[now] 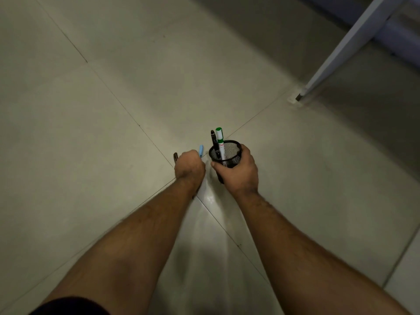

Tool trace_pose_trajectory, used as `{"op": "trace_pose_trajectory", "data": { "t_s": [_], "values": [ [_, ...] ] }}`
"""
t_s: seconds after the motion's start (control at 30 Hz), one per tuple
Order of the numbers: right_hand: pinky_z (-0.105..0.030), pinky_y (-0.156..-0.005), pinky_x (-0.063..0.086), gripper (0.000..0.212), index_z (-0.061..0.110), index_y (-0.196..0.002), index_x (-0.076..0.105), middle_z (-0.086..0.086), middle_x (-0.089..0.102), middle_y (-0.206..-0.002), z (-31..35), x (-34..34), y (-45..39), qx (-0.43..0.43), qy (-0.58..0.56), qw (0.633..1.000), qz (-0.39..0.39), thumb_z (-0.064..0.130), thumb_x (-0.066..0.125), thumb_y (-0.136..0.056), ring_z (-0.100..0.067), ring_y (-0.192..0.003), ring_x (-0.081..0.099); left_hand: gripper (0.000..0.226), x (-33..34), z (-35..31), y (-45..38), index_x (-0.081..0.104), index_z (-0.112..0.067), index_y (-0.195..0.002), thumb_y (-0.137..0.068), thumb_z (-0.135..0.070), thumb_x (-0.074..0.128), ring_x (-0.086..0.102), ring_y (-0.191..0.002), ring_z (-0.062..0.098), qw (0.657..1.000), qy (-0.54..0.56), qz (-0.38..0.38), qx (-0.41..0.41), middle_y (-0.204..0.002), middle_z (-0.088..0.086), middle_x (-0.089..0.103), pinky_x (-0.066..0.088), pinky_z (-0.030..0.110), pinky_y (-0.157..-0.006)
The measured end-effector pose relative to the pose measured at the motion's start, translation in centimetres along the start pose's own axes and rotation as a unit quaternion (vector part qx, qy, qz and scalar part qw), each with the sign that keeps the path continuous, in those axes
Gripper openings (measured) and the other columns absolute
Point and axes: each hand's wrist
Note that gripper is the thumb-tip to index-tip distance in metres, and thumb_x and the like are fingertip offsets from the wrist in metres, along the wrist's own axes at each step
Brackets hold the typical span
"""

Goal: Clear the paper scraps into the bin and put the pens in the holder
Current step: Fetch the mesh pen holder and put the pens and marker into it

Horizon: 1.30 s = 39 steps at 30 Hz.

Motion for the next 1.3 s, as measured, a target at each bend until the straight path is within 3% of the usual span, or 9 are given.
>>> {"op": "trace_pose_trajectory", "data": {
  "t_s": [0.13, 0.27, 0.37, 0.6, 0.73, 0.83, 0.97, 1.07, 1.3],
  "values": [
    [-0.043, -0.093, 0.053, 0.079, 0.031, -0.126, 0.051, 0.006, 0.063, -0.119, 0.2, 0.2, 0.3, 0.008, 0.013, 1.0, -0.002, 0.054, 0.083, -0.057, -0.02, -0.11, 0.06, 0.026, -1.5, -0.1, -0.2, 0.069, -0.007, -0.091, -0.079, -0.03, 0.07, 0.067, -0.082, 0.03, 0.983, 0.163, -0.037, -0.074, -0.091, 0.01, 0.071, 0.053, 0.031, -0.067],
    [-0.045, -0.094, 0.051, 0.082, 0.027, -0.13, 0.049, 0.001, 0.061, -0.123, 0.5, 0.6, 0.4, 0.022, 0.044, 0.999, -0.017, 0.052, 0.083, -0.06, -0.025, -0.114, 0.057, 0.012, -4.6, -0.3, 0.2, 0.067, -0.012, -0.069, -0.071, -0.021, 0.073, 0.071, -0.064, 0.021, 0.891, 0.435, -0.1, -0.08, -0.071, 0.003, 0.071, 0.061, 0.036, -0.061],
    [-0.046, -0.094, 0.05, 0.085, 0.026, -0.133, 0.047, -0.001, 0.06, -0.126, 1.0, 0.8, 0.6, 0.029, 0.052, 0.998, -0.009, 0.052, 0.084, -0.061, -0.026, -0.116, 0.055, 0.007, -6.3, -1.5, 1.8, 0.067, -0.004, -0.076, -0.076, -0.009, 0.071, 0.07, -0.063, 0.023, 0.842, 0.533, -0.075, -0.043, -0.072, 0.01, 0.07, 0.06, 0.032, -0.055],
    [-0.046, -0.092, 0.053, 0.088, 0.031, -0.131, 0.047, 0.004, 0.06, -0.124, 1.1, 0.7, 0.9, 0.019, 0.035, 0.999, 0.014, 0.061, 0.075, -0.053, -0.022, -0.113, 0.058, 0.007, -7.4, -2.9, 2.0, 0.068, -0.003, -0.078, -0.079, -0.01, 0.071, 0.073, -0.062, 0.022, 0.835, 0.546, -0.063, 0.007, -0.071, 0.014, 0.071, 0.062, 0.039, -0.061],
    [-0.044, -0.089, 0.055, 0.086, 0.031, -0.127, 0.049, 0.006, 0.063, -0.119, 1.5, 0.8, 0.9, 0.01, 0.012, 1.0, 0.003, 0.066, 0.069, -0.051, -0.022, -0.109, 0.061, 0.011, -5.8, -2.6, 1.9, 0.074, -0.015, -0.076, -0.071, -0.025, 0.075, 0.071, -0.069, 0.019, 0.922, 0.386, -0.033, 0.019, -0.072, 0.001, 0.074, 0.06, 0.031, -0.068],
    [-0.044, -0.089, 0.055, 0.086, 0.03, -0.128, 0.049, 0.004, 0.063, -0.119, 1.9, 0.9, 0.8, 0.0, 0.01, 1.0, 0.002, 0.066, 0.067, -0.052, -0.023, -0.109, 0.061, 0.015, -5.2, -1.8, 2.0, 0.078, -0.019, -0.085, -0.072, -0.024, 0.074, 0.069, -0.074, 0.016, 0.94, 0.341, -0.031, 0.009, -0.079, -0.001, 0.074, 0.058, 0.028, -0.072],
    [-0.042, -0.092, 0.054, 0.087, 0.027, -0.13, 0.048, 0.003, 0.062, -0.122, 1.5, 0.7, 0.6, 0.008, 0.002, 1.0, -0.001, 0.057, 0.082, -0.056, -0.023, -0.111, 0.06, 0.015, -4.5, 0.4, 1.8, 0.075, -0.017, -0.088, -0.075, -0.014, 0.069, 0.069, -0.079, 0.021, 0.919, 0.386, -0.064, -0.049, -0.081, 0.002, 0.072, 0.058, 0.033, -0.078],
    [-0.041, -0.093, 0.053, 0.085, 0.025, -0.13, 0.049, 0.002, 0.062, -0.122, 1.2, 0.8, 0.7, -0.001, 0.003, 1.0, 0.002, 0.053, 0.085, -0.058, -0.023, -0.112, 0.059, 0.016, -3.5, 3.1, 2.3, 0.072, -0.013, -0.096, -0.082, -0.013, 0.064, 0.068, -0.091, 0.025, 0.934, 0.314, -0.096, -0.137, -0.099, 0.005, 0.072, 0.053, 0.028, -0.076],
    [-0.042, -0.09, 0.055, 0.085, 0.032, -0.128, 0.048, 0.007, 0.062, -0.12, 1.4, 2.1, 1.6, -0.026, 0.02, 0.999, 0.028, 0.062, 0.078, -0.055, -0.02, -0.109, 0.06, 0.033, -1.7, 5.0, 2.2, 0.068, -0.008, -0.103, -0.086, -0.036, 0.071, 0.067, -0.094, 0.031, 0.941, 0.24, -0.017, -0.237, -0.105, 0.013, 0.071, 0.046, 0.029, -0.068]
  ]
}}
Point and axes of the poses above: each hand's wrist, its own y-axis away from the middle knuckle, its own x-axis out of the palm, z = x × y
